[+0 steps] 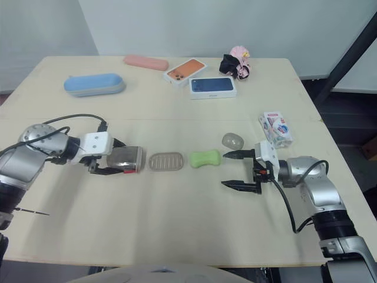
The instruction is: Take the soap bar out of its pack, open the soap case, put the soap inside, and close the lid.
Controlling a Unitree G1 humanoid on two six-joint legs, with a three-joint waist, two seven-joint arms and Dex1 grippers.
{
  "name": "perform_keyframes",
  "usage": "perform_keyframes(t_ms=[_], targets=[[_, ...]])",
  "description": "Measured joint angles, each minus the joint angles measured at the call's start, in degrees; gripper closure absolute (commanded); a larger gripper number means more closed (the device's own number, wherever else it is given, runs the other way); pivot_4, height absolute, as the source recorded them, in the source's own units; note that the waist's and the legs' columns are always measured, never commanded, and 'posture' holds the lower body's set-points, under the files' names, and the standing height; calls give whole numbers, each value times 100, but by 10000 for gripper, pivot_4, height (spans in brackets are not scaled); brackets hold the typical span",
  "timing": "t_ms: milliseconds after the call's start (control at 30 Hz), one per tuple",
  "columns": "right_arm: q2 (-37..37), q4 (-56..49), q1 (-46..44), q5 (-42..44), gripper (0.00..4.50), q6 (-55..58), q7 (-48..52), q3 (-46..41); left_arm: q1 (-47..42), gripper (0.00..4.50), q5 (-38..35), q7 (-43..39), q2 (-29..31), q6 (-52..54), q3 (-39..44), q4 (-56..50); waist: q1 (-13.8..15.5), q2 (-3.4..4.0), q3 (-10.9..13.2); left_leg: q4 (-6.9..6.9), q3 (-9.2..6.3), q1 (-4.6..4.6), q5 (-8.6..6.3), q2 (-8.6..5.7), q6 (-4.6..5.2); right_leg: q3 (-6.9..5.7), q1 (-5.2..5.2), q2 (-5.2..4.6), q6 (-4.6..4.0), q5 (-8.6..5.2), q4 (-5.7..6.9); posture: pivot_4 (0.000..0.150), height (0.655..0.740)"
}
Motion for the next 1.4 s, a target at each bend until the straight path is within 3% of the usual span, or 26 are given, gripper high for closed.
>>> perform_keyframes(t_ms=[367, 400, 700, 967, 1233, 1400], targets=[[8, -69, 155, 24, 591, -110, 172, -32, 143, 10174, -89, -95, -7, -524, 101, 336, -18, 0, 0, 0, 0, -2, 0, 1, 0, -1, -1, 0, 0, 0, 1, 1500, 7400], [8, -67, 154, 18, 0, -125, 177, -32, 139, 34, -92, -92, -14, -594, 103, 387, -18, 0, 0, 0, 0, -1, 0, 1, 0, -1, -2, -1, 0, 0, 1, 1500, 7400], [8, -51, 137, -41, 0, -128, 184, -25, 99, 34, -140, -153, -87, -904, 135, 789, -13, 0, 0, 0, 0, -2, 0, 1, 0, -1, -2, -1, 0, 0, 1, 1500, 7400], [-25, -44, -118, -185, 0, -117, 176, -8, 220, 34, -909, -255, 111, -530, 881, 259, -20, -1, -1, -1, 0, -5, 0, 1, 0, -1, -4, 0, 0, 0, 0, 1500, 7400], [-126, -376, -846, -612, 0, 287, -88, 350, 1876, 34, -2221, 672, -78, 1056, 2204, -2064, -79, -1, -1, -6, -2, -13, -1, 1, -3, 0, -3, 2, 1, 0, -13, 1500, 7400], [-217, -540, -1475, -1226, 0, 739, -351, 901, 4223, 34, -2441, 1470, -1026, 1192, 3079, -3254, -208, -13, -6, -16, -14, -25, -6, 10, -7, -8, 1, 8, 2, 1, -40, 1500, 7400]])
